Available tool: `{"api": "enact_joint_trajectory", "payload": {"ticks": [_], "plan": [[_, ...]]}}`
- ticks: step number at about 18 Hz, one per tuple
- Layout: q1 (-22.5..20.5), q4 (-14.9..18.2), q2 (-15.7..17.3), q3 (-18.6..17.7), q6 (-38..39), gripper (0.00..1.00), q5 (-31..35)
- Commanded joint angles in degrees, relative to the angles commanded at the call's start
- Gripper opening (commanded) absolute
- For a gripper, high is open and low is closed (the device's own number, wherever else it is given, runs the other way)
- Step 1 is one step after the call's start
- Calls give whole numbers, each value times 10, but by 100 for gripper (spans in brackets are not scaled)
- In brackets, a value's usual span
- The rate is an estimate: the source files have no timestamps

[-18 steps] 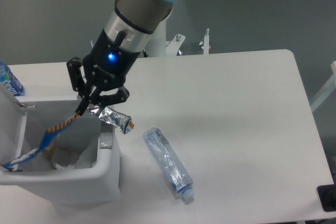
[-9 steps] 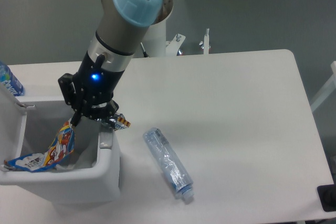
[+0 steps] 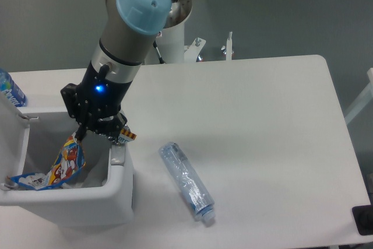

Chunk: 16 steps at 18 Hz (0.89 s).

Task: Place the trash in the trash can
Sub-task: 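Lower the wrapper into the trash bin opening, then open the gripper to release the wrapper and move toward the bottle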

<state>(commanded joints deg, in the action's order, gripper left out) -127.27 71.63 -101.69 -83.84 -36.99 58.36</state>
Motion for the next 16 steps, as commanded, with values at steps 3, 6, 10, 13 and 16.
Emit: {"api": "enact_joint_trajectory", "payload": {"ticks": [3,6,10,13,16], "plan": [[0,0,1,-1,-13,39,-1],[0,-1,4,4,-10,84,-2],[-6,-3,10,10,-6,100,-5],[-12,-8,17,10,-5,100,-6],[-18,-8,21,10,-5,100,-8]]}}
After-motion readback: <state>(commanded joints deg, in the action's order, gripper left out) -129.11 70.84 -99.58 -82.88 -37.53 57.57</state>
